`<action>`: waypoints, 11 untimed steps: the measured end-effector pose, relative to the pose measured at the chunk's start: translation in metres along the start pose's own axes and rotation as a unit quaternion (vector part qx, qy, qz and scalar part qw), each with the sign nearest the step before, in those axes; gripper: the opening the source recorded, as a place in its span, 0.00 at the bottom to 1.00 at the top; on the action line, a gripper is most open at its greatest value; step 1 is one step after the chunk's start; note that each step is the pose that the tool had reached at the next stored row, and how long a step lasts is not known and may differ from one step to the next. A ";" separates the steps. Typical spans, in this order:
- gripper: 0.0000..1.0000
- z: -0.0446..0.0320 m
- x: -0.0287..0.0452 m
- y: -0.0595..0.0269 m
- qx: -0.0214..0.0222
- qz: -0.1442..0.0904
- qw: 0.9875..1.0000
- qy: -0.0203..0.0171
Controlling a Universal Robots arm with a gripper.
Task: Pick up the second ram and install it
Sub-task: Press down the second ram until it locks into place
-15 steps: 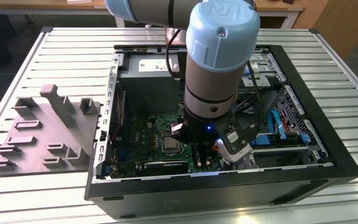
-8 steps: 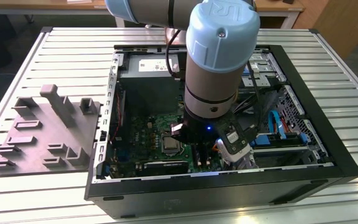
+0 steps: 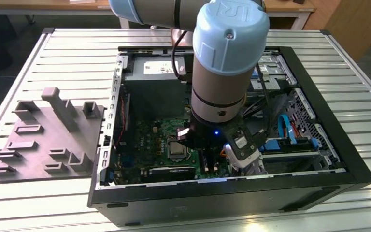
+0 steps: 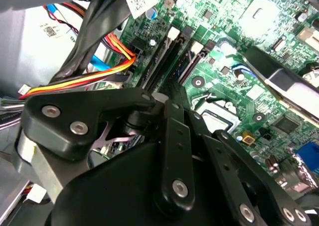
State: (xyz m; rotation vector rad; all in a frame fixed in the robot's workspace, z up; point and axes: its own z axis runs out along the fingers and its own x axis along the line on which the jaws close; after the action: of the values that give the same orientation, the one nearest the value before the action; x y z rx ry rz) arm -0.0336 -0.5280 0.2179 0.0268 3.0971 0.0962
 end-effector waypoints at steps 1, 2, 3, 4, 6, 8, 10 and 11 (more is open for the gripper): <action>0.10 -0.0014 -0.0001 0.0003 -0.001 0.000 1.000 0.000; 0.10 -0.0046 -0.0002 0.0003 0.000 0.000 1.000 0.000; 0.10 -0.0080 -0.0003 0.0003 0.001 0.000 1.000 0.000; 0.10 -0.0109 -0.0004 0.0006 0.000 0.000 1.000 0.000; 0.10 -0.0171 -0.0007 0.0009 0.001 0.000 1.000 0.000; 0.10 -0.0228 -0.0009 0.0013 0.001 0.000 1.000 0.000; 0.10 -0.0253 -0.0010 0.0014 0.001 0.000 1.000 0.000; 0.10 -0.0253 -0.0010 0.0014 0.001 0.000 1.000 0.000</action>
State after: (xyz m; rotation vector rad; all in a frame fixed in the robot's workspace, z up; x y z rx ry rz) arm -0.0337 -0.5281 0.2433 0.0268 3.0976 0.0941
